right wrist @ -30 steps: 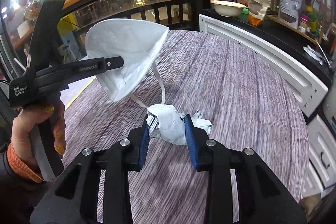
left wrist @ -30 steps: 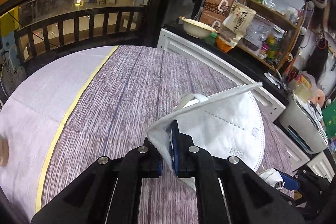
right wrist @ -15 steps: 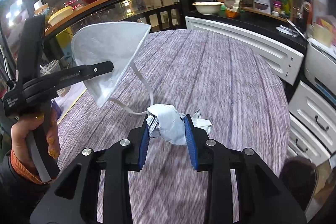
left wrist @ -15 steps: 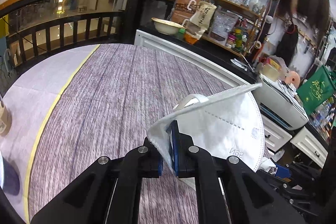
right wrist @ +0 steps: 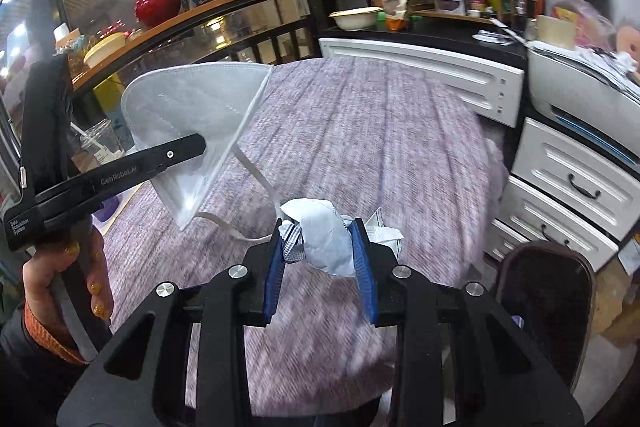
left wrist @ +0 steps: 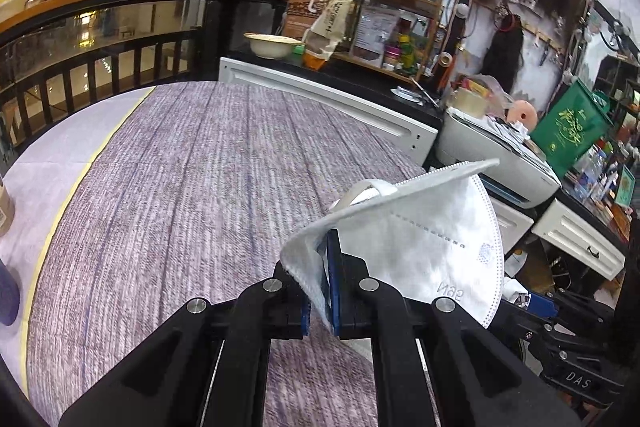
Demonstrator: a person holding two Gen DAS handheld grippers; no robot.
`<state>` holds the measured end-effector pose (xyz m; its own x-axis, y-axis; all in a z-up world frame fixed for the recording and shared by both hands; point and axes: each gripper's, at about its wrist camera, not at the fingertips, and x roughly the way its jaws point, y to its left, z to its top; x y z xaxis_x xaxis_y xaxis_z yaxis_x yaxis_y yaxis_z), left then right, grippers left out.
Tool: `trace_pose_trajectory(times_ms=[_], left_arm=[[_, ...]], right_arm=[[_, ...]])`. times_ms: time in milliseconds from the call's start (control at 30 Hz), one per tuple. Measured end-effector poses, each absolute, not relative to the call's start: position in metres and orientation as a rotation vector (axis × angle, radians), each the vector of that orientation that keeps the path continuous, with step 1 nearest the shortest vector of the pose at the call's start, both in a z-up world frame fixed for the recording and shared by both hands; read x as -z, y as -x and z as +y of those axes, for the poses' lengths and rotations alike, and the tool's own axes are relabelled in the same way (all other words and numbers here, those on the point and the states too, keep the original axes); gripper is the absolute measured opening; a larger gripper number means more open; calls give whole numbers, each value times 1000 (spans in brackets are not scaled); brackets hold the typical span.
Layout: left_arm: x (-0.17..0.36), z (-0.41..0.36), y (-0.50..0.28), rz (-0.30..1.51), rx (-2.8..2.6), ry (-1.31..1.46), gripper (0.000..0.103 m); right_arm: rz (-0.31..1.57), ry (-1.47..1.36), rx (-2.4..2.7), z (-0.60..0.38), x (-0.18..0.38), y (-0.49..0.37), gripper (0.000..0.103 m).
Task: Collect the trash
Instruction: 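Carry the mask and tissue over the black bin with both tools, then open right tool to drop the tissue while left tool drops the mask into the bin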
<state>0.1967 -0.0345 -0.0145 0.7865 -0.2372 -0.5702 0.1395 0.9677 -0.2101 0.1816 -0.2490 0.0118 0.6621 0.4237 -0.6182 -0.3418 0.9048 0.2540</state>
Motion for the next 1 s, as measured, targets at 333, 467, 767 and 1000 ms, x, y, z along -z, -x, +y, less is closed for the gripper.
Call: trace_pose_trajectory(times_ms=[333,467,767,1000], left_arm=[[16,-83,-173,639,310,118,8],[17,-108,-168,647,360,90,8],[33,-174,-161,687,500,-15,8],[51,-220,-165,740,584,-96,8]], right_arm=[[697,-215,-259,-323,6,-145,33],[731,-273,-153,-362,29,-146,33],[884,-473,59,-445,114,-155,58],[890,-543,165,-474,140,-141,73]])
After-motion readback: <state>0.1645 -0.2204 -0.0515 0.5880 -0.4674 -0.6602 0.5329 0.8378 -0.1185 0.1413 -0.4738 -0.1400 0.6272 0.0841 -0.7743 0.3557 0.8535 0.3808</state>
